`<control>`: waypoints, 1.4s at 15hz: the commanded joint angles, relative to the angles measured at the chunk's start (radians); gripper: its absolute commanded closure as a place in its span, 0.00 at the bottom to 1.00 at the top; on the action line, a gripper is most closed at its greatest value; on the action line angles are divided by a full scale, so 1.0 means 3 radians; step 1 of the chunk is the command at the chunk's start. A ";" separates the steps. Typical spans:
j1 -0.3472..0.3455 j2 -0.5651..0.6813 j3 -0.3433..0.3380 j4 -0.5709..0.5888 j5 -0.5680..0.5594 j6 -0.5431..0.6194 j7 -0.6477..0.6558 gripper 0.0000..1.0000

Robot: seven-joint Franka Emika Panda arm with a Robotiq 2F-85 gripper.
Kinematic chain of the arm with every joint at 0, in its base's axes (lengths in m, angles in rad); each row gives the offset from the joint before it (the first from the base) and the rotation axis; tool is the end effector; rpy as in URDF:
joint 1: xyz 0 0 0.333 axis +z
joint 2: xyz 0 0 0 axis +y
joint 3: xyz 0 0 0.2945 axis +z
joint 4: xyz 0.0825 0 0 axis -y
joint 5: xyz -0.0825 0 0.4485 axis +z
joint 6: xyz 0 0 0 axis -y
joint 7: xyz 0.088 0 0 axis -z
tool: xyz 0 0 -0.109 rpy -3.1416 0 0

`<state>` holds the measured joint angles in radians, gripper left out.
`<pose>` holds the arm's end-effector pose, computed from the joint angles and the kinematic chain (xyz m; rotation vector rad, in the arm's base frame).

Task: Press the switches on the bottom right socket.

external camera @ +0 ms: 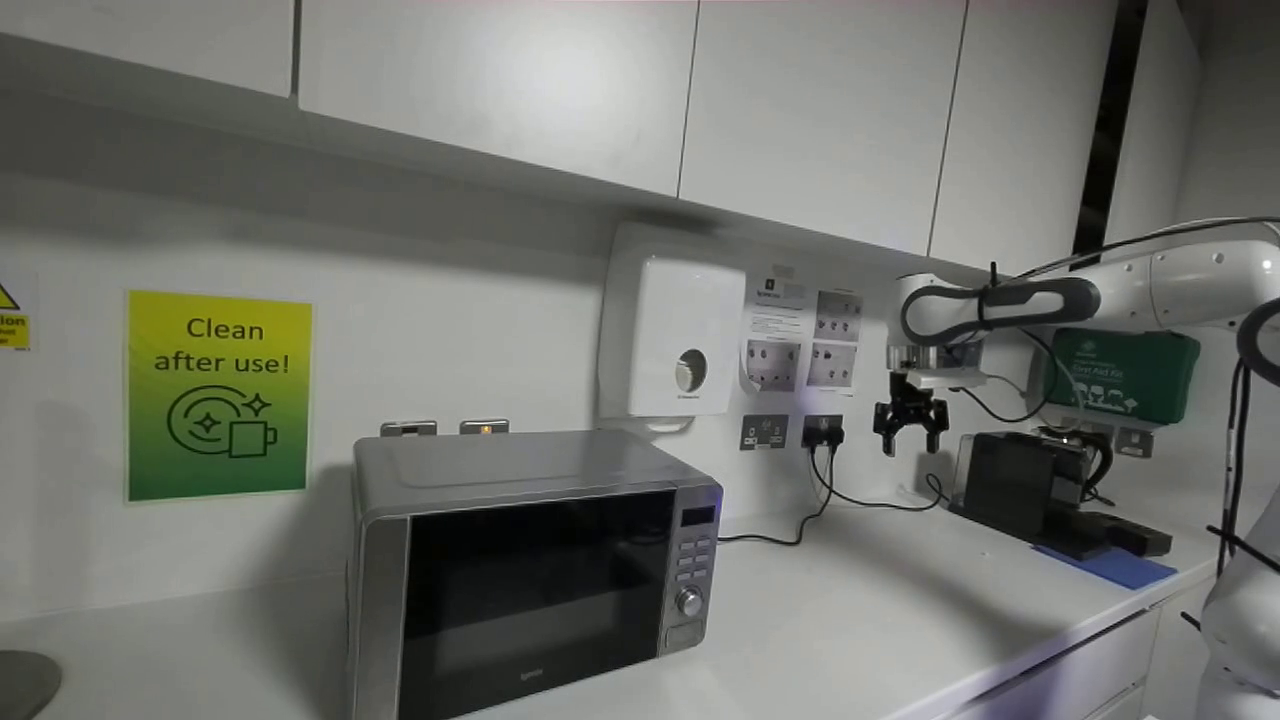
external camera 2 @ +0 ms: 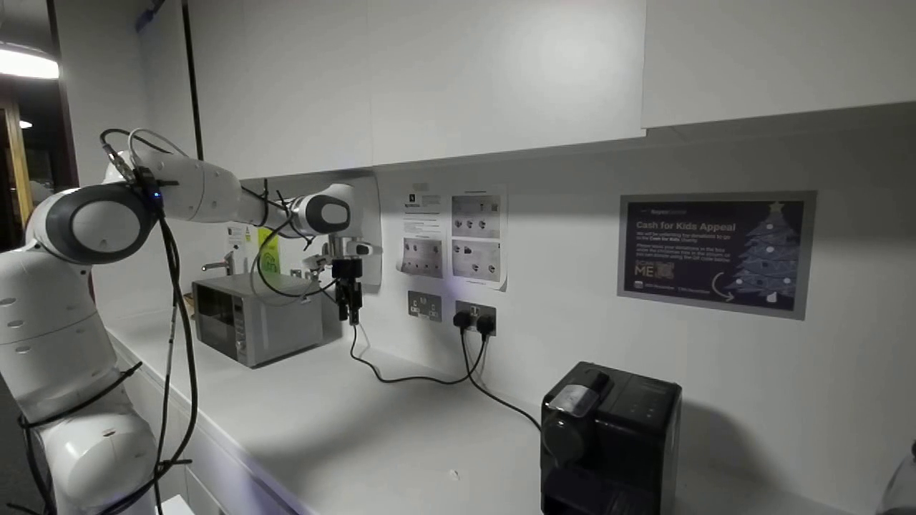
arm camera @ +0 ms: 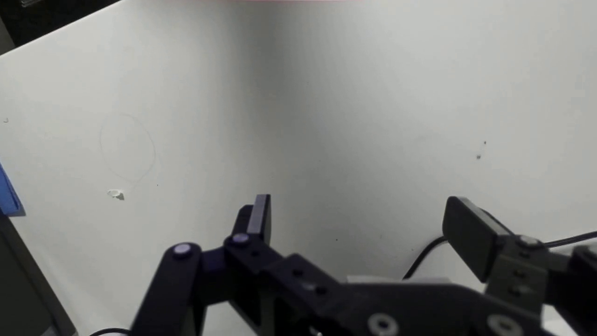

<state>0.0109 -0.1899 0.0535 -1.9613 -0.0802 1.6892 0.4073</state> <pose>0.5595 0.0295 0.5136 2.9926 -0.5006 -0.0902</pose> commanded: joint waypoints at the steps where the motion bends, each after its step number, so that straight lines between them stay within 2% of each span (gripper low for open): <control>1: -0.0056 0.0121 -0.0054 0.0138 0.0019 0.0109 -0.0071 0.00; 5: -0.0093 0.0211 -0.0111 0.0194 0.0037 0.0252 -0.0062 0.00; 8: -0.0099 0.0282 -0.0123 0.0217 -0.0095 0.0569 0.0009 0.00; 11: -0.0105 0.0353 -0.0120 0.0229 -0.0229 0.0725 0.0001 0.00; 21: -0.0162 0.0792 -0.0285 0.0682 -0.0724 0.0626 0.0105 0.00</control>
<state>-0.0311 0.0017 -0.0217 -1.8284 -0.2703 1.8936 0.4137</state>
